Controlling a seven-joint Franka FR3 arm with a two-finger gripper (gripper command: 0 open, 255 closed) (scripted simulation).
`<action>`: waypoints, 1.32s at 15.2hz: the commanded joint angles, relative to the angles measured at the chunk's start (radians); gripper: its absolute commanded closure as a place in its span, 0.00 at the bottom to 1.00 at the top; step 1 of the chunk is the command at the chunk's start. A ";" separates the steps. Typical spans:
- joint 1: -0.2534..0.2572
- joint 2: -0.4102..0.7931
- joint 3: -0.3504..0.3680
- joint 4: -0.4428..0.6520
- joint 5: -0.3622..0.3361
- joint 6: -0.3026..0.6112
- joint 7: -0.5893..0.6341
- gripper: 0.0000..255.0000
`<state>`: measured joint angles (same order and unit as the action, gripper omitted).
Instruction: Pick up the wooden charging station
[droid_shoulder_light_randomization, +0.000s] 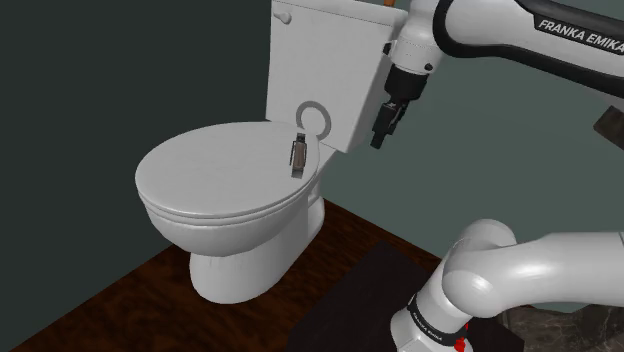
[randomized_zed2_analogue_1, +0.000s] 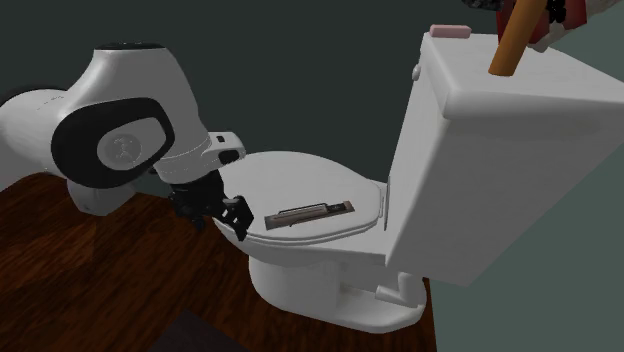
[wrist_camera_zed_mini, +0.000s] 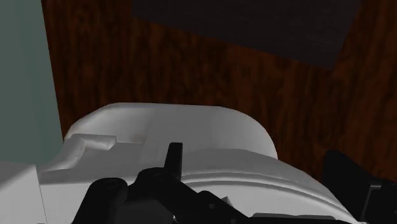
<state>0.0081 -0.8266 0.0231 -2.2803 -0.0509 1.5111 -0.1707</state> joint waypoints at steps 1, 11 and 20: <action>0.000 0.000 0.000 0.000 0.000 0.000 0.000 0.00; -0.095 0.345 0.078 0.097 0.050 0.233 0.324 0.00; -0.162 0.677 0.097 0.287 0.044 0.363 0.592 0.00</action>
<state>-0.1458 -0.1864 0.1214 -2.0174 -0.0054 1.8632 0.3923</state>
